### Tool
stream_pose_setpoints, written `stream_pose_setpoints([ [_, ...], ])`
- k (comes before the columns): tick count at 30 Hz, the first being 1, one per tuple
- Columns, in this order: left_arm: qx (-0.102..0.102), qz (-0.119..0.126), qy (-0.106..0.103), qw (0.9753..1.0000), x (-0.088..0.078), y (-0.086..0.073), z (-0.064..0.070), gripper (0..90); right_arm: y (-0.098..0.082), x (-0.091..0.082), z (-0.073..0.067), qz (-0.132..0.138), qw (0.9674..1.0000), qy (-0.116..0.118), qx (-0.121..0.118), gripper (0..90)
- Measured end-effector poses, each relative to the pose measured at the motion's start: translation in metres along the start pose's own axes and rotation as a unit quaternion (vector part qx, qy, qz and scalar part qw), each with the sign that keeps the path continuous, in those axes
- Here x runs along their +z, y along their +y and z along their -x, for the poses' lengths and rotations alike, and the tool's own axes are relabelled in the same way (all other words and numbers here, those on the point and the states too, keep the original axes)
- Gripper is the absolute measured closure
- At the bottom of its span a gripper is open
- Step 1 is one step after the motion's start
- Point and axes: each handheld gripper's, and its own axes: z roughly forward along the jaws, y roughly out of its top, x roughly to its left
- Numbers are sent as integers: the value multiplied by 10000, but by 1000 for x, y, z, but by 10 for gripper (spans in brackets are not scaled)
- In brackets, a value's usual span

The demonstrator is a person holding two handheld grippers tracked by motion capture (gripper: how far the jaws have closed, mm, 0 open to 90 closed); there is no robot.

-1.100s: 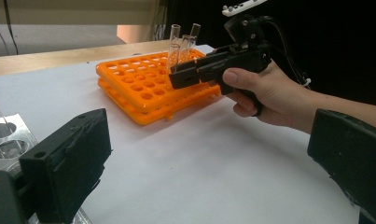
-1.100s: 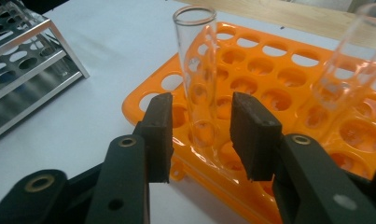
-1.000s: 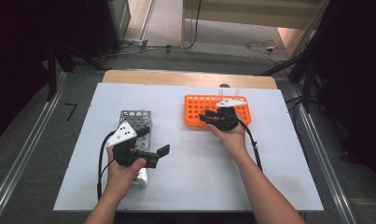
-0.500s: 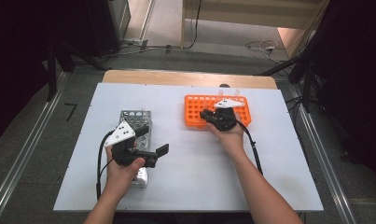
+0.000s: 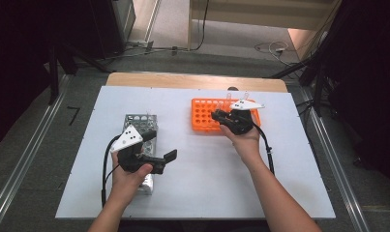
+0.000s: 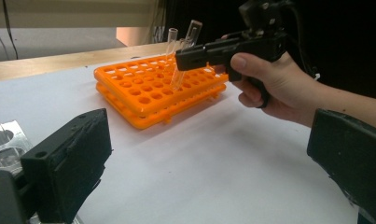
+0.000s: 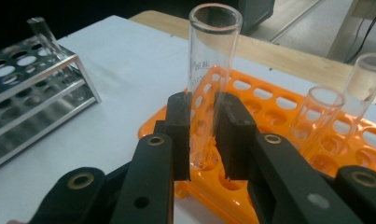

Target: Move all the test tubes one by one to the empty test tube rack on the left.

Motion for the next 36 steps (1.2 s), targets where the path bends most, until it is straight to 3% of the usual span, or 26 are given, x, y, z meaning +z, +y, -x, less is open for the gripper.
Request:
stream_pose_setpoints([
  [12, 60, -3, -87, 9999, 9, 2, 10, 0, 5, -40, -15, 123, 9995, 215, -190, 739],
  [23, 136, -14, -202, 9997, 15, 4, 19, 9, -16, -71, -32, 126, 9989, 415, -150, 739],
  [36, 270, -29, -426, 9987, 21, 8, 35, 16, -38, -89, -67, -82, 9958, 831, -387, 739],
])
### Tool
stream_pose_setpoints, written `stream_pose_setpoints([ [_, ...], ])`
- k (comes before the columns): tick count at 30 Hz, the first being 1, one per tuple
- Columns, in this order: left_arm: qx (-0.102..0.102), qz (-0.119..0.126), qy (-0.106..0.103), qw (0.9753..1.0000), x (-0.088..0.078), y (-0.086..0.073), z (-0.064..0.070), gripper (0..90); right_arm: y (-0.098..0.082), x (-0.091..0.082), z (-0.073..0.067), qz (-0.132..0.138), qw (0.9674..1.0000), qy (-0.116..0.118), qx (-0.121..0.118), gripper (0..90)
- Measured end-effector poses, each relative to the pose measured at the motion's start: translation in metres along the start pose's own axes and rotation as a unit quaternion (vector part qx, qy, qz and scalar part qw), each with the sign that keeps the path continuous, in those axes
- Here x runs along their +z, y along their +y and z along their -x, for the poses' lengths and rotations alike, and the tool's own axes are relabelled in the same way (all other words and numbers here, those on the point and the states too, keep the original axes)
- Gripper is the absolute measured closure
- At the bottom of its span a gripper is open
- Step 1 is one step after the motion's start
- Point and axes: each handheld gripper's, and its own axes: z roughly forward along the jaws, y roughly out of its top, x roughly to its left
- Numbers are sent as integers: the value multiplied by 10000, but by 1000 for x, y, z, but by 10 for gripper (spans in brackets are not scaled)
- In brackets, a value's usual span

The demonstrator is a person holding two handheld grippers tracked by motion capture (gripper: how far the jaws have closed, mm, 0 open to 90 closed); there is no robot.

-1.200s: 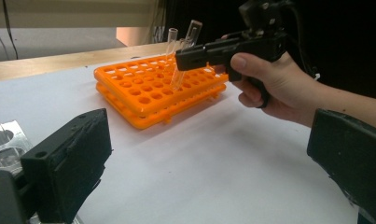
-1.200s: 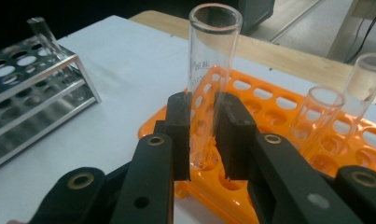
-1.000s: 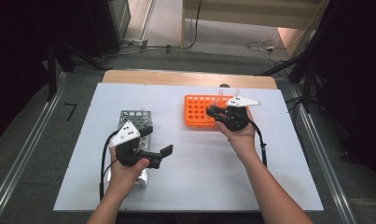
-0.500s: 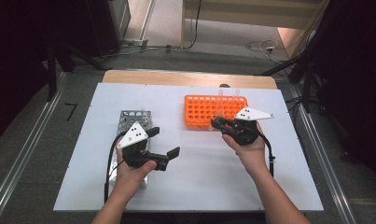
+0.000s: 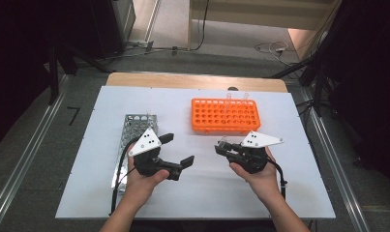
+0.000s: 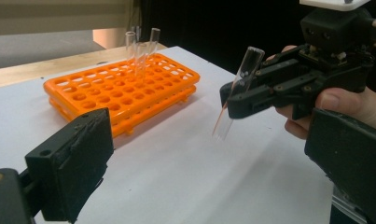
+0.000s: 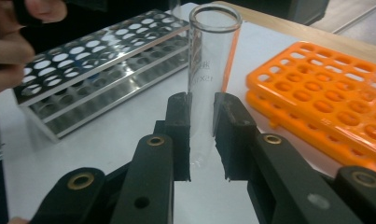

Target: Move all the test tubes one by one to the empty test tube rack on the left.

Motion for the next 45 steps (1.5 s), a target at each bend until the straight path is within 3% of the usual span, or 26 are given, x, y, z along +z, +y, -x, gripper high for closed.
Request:
stream_pose_setpoints([
  [8, 96, -100, -264, 9996, 9, 3, 15, 119, 1, 7, -23, -72, 9994, 286, -184, 738],
  [14, 121, -147, -173, 9997, 15, 3, 23, 275, 1, 13, -34, -169, 9984, 418, -348, 739],
  [15, 141, -169, -183, 9996, 16, 3, 24, 334, 1, 14, -37, -194, 9980, 460, -393, 738],
  [17, 177, -223, -186, 9994, 17, 3, 26, 353, 2, 14, -38, -188, 9978, 485, -414, 738],
  [19, 207, -233, -242, 9992, 19, 2, 28, 446, 2, 15, -40, -194, 9975, 534, -423, 738],
  [22, 251, -265, -225, 9991, 21, 2, 30, 503, 3, 16, -43, -210, 9972, 567, -437, 738],
  [27, 482, -274, -138, 9984, 22, 1, 35, 622, 3, 19, -47, -279, 9963, 657, -484, 738],
  [34, 561, -257, -187, 9979, 21, 1, 36, 715, 4, 19, -49, -282, 9959, 706, -490, 738],
  [45, 625, -230, -122, 9977, 22, 2, 36, 752, 5, 18, -49, -244, 9959, 715, -490, 739],
])
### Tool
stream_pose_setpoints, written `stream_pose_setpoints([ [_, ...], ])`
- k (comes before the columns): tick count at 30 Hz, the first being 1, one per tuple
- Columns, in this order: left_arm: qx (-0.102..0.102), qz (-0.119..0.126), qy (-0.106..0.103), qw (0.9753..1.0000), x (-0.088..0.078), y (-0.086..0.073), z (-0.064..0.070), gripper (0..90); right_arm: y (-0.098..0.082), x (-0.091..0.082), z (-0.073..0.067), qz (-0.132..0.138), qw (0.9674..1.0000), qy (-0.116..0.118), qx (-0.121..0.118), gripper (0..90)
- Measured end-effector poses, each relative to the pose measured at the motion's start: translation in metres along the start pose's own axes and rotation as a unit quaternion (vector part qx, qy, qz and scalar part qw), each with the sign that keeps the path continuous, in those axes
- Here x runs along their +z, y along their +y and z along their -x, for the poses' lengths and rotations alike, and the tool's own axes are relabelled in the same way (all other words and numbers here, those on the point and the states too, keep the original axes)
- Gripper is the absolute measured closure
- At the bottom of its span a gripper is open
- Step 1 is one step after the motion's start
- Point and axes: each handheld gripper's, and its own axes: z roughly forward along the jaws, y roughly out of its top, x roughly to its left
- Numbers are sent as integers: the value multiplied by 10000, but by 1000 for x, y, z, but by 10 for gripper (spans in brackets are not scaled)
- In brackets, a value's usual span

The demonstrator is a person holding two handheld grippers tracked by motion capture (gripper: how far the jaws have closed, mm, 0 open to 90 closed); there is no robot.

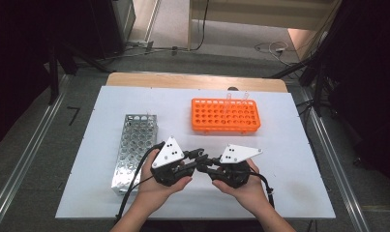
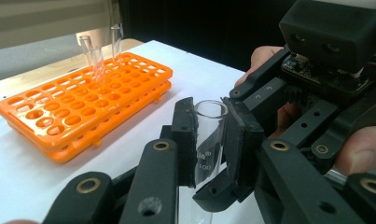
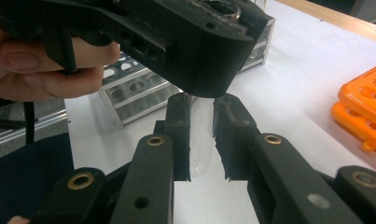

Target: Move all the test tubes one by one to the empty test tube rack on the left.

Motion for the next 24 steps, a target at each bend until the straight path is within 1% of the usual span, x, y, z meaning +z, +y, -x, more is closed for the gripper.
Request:
stream_pose_setpoints([
  [2, 34, -6, 10, 10000, 0, 0, 0, 753, 0, 0, 0, 3, 10000, -12, 2, 738],
  [5, 32, -1, 30, 10000, 0, 2, -1, 754, 0, -1, 1, 19, 10000, -38, 22, 729],
  [7, -15, 22, 106, 9999, 0, 3, -2, 755, 0, -1, 1, 58, 10000, -8, 49, 670],
  [8, -27, 16, 152, 9999, -1, 3, -4, 755, 1, -2, 2, 54, 10000, -2, 69, 641],
  [9, -80, 47, 158, 9998, -2, 4, -6, 756, 1, -2, 2, 61, 10000, 14, 59, 625],
  [11, -124, 90, 228, 9996, -4, 5, -10, 756, 1, -4, 3, 112, 9999, 22, 67, 557],
  [13, -140, 115, 276, 9995, -7, 7, -15, 756, 0, -6, 5, 136, 9999, 2, 86, 537],
  [14, -142, 137, 321, 9993, -8, 8, -17, 756, 0, -8, 6, 164, 9998, -10, 83, 506],
  [16, -150, 168, 402, 9989, -11, 10, -22, 756, -1, -10, 8, 205, 9997, -62, 110, 452],
  [18, -183, 211, 475, 9985, -14, 11, -27, 756, -2, -14, 11, 262, 9995, -147, 119, 362],
  [21, -229, 261, 597, 9976, -18, 14, -36, 756, -5, -20, 17, 358, 9989, -260, 184, 265],
  [24, -249, 306, 715, 9967, -22, 16, -44, 756, -9, -27, 24, 412, 9978, -449, 253, 163],
])
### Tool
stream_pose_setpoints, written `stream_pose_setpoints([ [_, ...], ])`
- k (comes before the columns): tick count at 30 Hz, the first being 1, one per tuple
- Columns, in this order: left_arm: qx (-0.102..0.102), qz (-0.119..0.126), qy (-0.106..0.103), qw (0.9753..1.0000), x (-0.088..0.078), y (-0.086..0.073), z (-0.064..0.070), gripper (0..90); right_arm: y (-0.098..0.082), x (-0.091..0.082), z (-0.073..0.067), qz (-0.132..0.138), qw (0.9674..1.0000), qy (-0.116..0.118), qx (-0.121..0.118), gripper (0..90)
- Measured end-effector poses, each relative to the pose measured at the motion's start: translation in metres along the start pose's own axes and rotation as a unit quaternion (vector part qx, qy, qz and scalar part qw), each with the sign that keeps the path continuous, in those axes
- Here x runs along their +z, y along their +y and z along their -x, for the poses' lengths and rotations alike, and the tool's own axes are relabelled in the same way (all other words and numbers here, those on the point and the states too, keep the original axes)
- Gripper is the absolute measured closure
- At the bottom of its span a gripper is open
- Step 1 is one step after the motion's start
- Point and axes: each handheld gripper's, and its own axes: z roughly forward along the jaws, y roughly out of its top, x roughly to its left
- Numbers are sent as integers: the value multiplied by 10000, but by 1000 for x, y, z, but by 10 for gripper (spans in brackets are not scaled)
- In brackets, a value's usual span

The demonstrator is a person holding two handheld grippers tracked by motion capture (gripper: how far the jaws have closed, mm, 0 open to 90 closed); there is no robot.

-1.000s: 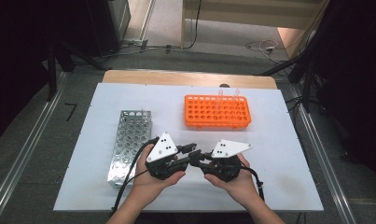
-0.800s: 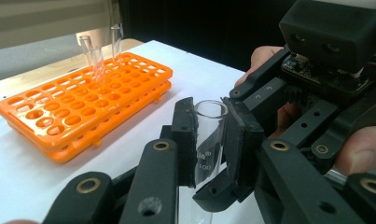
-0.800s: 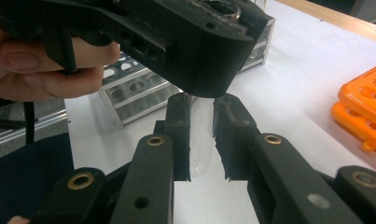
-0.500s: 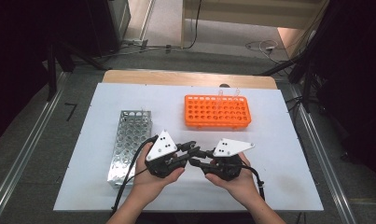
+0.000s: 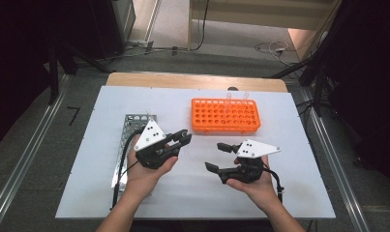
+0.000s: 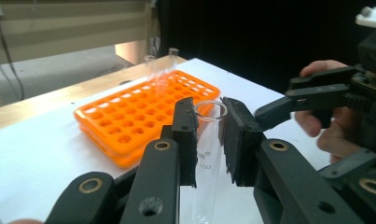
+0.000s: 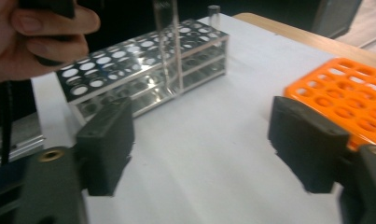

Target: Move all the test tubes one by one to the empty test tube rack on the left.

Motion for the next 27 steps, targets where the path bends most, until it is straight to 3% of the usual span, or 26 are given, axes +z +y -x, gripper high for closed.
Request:
stream_pose_setpoints([
  [4, -50, 47, 179, 9998, -3, 1, -13, 756, -6, -9, 10, -2, 9997, -229, 95, 71],
  [8, -174, 104, 337, 9992, -7, 1, -26, 756, -11, -21, 21, 12, 9992, -316, 225, 6],
  [20, -425, 315, 805, 9953, -21, 1, -59, 757, -26, -49, 39, 59, 9976, -561, 409, 0],
  [27, -450, 412, 1079, 9923, -24, -3, -72, 758, -33, -64, 42, 76, 9967, -648, 475, 0],
])
